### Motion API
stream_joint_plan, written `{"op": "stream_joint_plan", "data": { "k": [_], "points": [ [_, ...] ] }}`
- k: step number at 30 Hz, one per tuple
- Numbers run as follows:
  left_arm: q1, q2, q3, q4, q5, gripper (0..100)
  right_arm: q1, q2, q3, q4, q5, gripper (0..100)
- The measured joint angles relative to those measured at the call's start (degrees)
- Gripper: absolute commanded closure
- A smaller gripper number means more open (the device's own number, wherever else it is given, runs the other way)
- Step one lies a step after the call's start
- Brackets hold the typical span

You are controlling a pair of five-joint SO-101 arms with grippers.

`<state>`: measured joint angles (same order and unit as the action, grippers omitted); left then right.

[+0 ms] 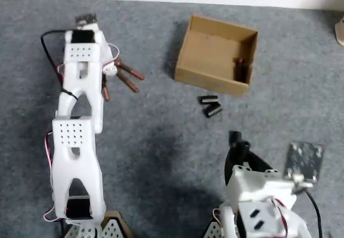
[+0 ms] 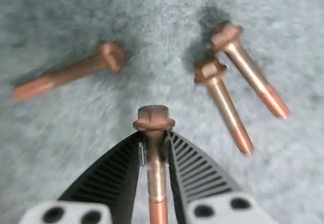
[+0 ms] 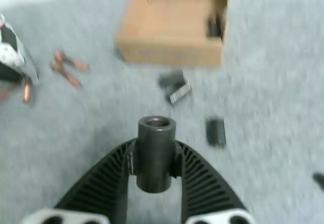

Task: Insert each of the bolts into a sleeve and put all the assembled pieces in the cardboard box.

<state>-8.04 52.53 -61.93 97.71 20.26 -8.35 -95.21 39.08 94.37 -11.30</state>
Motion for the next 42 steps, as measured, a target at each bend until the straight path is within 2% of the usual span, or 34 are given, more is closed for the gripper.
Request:
{"op": "stream_joint_plan", "data": {
  "k": [6,16,23,34,37,42],
  "points": [
    [0.0,-6.9,-3.1,2.8,-0.2,100,0.0,-7.4,1.8,-7.3,0.0,99.5],
    [0.3,-21.3,-3.1,3.0,-0.2,100,-0.1,-9.5,17.4,-22.5,0.0,99.5],
    [1.4,-29.6,-3.2,3.0,2.4,100,-0.4,-9.5,28.5,-35.8,0.0,99.5],
    [9.0,-41.1,-3.1,3.1,2.6,100,-15.6,-9.5,35.5,-38.5,4.0,99.5],
    [9.1,-47.6,1.2,3.3,2.6,100,-16.5,-9.5,35.8,-38.6,4.0,99.5],
    [9.5,-60.3,21.3,3.1,2.6,100,-16.8,-9.4,38.9,-40.0,4.0,99.5]
  ]
}}
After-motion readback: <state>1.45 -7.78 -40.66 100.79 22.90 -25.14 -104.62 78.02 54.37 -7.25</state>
